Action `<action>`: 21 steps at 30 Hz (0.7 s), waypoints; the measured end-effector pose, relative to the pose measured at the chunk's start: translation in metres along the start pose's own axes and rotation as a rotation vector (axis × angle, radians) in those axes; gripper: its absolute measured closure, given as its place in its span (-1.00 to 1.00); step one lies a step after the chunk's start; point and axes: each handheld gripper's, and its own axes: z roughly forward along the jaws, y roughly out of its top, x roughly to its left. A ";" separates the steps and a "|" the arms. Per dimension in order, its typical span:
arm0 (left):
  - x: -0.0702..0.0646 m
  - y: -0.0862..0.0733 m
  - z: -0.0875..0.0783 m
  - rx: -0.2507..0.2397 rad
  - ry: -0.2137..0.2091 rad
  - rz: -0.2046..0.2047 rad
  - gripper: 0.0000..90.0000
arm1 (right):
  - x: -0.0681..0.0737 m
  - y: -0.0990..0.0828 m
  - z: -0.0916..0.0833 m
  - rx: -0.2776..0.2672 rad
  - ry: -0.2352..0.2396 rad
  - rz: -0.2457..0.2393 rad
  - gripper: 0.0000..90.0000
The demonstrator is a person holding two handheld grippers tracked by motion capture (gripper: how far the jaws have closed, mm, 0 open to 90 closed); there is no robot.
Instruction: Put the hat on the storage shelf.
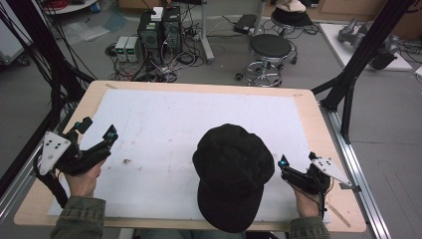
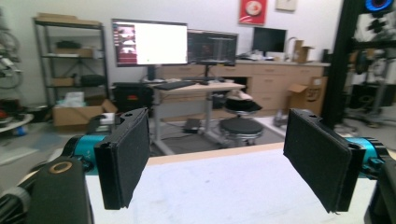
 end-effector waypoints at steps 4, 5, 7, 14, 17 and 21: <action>0.005 -0.013 -0.006 0.005 0.048 -0.018 -0.49 | 0.003 -0.004 -0.002 -0.018 -0.012 -0.014 -0.99; 0.006 -0.017 -0.008 0.007 0.060 -0.025 -0.49 | 0.004 -0.005 -0.002 -0.025 -0.011 -0.017 -0.99; 0.008 -0.023 -0.011 0.008 0.083 -0.042 -0.50 | 0.005 -0.006 -0.003 -0.049 -0.013 -0.022 -0.99; 0.012 -0.043 -0.020 0.029 0.128 -0.052 -0.50 | 0.005 -0.008 -0.007 -0.130 -0.034 -0.046 -0.99; 0.012 -0.048 -0.022 0.030 0.142 -0.045 -0.50 | 0.004 -0.009 -0.009 -0.144 -0.042 -0.047 -0.99; 0.013 -0.054 -0.025 0.035 0.161 -0.048 -0.50 | 0.004 -0.009 -0.009 -0.153 -0.064 -0.053 -0.99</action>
